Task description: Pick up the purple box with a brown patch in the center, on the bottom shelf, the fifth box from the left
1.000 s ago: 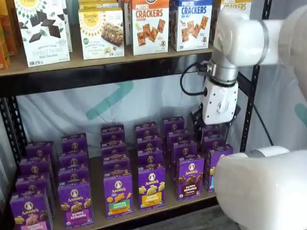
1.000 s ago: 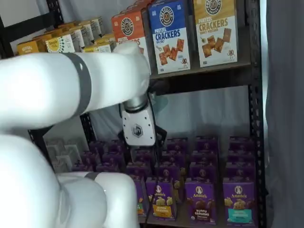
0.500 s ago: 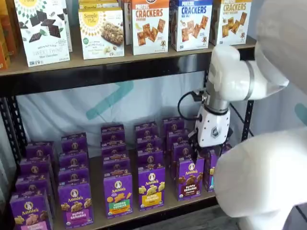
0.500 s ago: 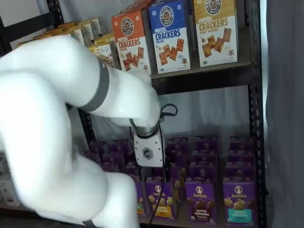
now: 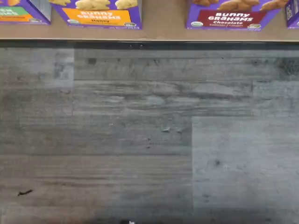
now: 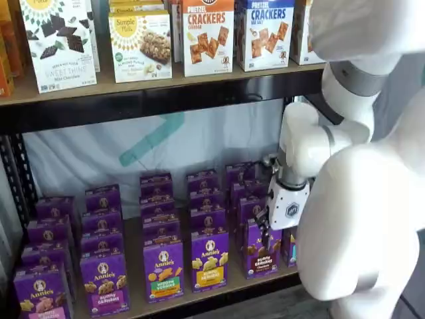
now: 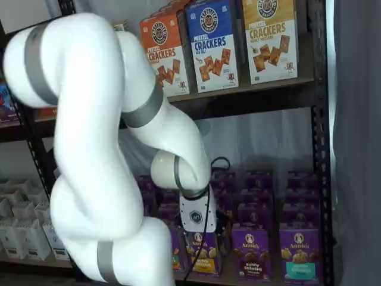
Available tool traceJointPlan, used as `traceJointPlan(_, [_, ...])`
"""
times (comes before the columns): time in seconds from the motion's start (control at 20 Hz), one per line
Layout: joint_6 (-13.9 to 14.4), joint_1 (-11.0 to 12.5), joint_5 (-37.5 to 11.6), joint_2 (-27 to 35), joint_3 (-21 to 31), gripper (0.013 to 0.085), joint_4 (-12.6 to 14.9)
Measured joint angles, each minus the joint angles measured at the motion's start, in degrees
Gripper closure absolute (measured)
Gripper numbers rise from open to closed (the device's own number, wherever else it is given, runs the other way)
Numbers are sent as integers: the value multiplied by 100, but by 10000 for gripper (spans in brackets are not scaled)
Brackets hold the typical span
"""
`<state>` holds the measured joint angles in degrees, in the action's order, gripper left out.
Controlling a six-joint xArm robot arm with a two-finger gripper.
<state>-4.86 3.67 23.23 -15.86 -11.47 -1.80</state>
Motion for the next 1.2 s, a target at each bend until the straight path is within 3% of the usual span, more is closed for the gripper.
traceJointPlan(0.2, [-4, -35, -569, 811, -147, 130, -22])
traceJointPlan(0.35, [-184, -110, -936, 1294, -262, 130, -271])
traceJointPlan(0.55, [180, -147, -1299, 1934, -495, 130, 73])
traceJointPlan(0.65, [116, -216, -1481, 2213, -604, 130, -52])
traceJointPlan(0.75, [-112, -314, -1661, 2466, -705, 130, -369])
traceJointPlan(0.9, [-1130, -630, -1888, 2834, -904, 130, -1693])
traceJointPlan(1.05, [-1264, -687, -1999, 3154, -1105, 130, -1895])
traceJointPlan(1.2, [-1716, -842, -2118, 3443, -1312, 130, -2491])
